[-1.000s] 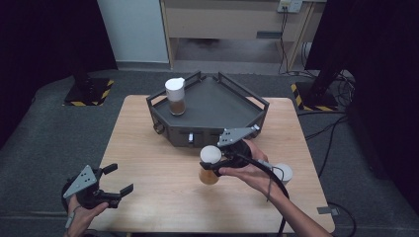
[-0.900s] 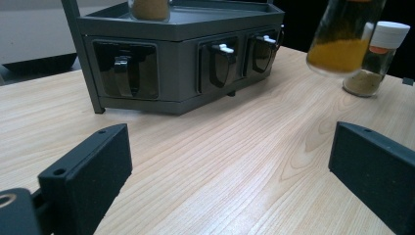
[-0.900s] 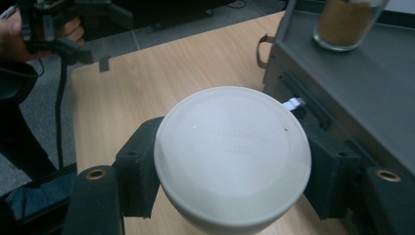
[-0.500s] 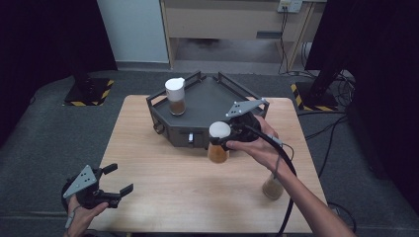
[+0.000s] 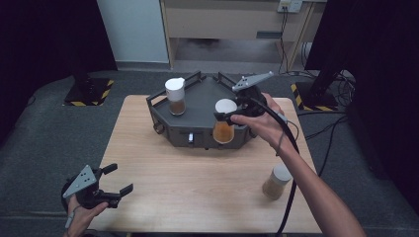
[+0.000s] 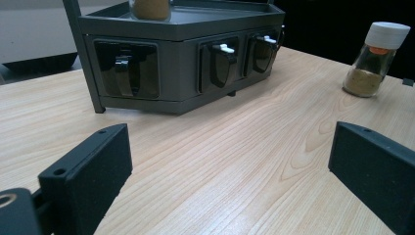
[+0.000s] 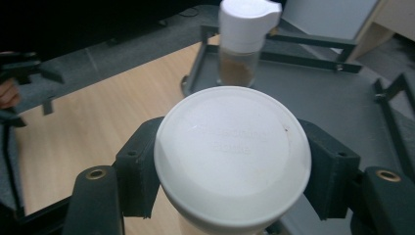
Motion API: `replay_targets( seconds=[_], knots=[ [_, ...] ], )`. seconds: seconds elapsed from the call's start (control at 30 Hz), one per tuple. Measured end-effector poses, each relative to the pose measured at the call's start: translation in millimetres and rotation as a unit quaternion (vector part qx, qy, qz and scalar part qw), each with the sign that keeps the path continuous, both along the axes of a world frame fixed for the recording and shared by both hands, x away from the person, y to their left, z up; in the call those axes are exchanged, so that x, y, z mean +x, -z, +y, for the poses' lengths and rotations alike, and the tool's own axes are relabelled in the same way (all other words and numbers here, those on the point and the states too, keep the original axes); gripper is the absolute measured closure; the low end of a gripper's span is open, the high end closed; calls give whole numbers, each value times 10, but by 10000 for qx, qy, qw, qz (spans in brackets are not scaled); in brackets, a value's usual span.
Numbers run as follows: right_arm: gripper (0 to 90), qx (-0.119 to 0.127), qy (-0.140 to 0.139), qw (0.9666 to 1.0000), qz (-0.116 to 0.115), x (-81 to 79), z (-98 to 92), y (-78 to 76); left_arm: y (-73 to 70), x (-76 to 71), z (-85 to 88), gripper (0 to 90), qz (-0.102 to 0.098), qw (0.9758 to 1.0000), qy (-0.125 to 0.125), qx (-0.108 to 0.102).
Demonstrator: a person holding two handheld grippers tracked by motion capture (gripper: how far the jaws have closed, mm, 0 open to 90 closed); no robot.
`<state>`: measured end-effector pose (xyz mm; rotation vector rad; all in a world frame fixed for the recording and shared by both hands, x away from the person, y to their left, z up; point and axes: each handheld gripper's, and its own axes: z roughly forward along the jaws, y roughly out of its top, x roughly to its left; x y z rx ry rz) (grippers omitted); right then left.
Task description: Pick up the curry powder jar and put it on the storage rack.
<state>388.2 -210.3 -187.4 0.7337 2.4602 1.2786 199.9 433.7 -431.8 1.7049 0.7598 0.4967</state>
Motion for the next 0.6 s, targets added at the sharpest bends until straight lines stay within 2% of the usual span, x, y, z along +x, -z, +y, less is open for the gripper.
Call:
replay_targets(
  seconds=[0.07, 0.13, 0.3, 0.43, 0.6],
  knots=[
    [342, -12, 48, 10000, -15, 28, 1, -18, 0, 0, 0, 14, -1, 10000, 0, 0],
    [342, -47, 243, 9996, -98, 109, 10, -50, 0, -4, 2, 14, -7, 10000, -6, -2],
    [342, -67, 481, 9987, -123, 231, 12, -59, -1, -2, 3, 14, -5, 10000, -7, 7],
    [342, -175, 700, 9972, -205, 329, 34, -36, -4, 2, 0, 14, -6, 10000, 2, 27],
    [342, -89, 990, 9950, -134, 464, 7, 39, -7, -1, -3, 14, -18, 10000, 6, 56]
  ],
)
